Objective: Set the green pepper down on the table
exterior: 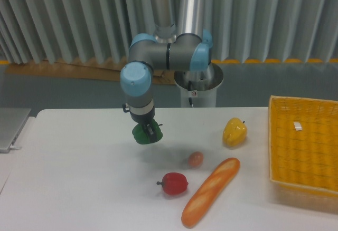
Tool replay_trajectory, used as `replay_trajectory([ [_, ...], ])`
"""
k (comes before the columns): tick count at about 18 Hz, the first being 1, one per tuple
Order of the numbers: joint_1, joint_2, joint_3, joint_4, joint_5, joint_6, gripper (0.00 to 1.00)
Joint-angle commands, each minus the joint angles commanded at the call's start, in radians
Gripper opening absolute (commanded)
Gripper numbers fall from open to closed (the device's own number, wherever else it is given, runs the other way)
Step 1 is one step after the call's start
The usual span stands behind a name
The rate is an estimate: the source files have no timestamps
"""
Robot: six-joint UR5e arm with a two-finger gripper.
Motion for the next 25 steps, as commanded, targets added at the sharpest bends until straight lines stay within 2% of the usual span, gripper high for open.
replay_trajectory([
  [7,0.011,-0.025,0.002,0.012,0.008,0.003,0.49],
  [11,0.005,-0.034,-0.002,0.032,0.041,-0.005,0.54],
  [12,0.005,-0.038,-0.002,0.034,0.052,-0.009,0.56],
  [13,0.003,-0.040,-0.002,0.034,0.063,-0.011,0.64],
  [15,0.002,-0.043,-0.002,0.034,0.068,-0.017,0.67],
  [17,0.002,-0.041,0.000,0.035,0.068,-0.015,0.84],
  [20,0.002,-0.040,0.002,0.035,0.068,-0.024,0.85],
  [24,0.000,-0.040,0.003,0.048,0.071,-0.028,1.00],
  [25,0.000,-0.037,0.006,0.048,0.071,-0.028,1.00],
])
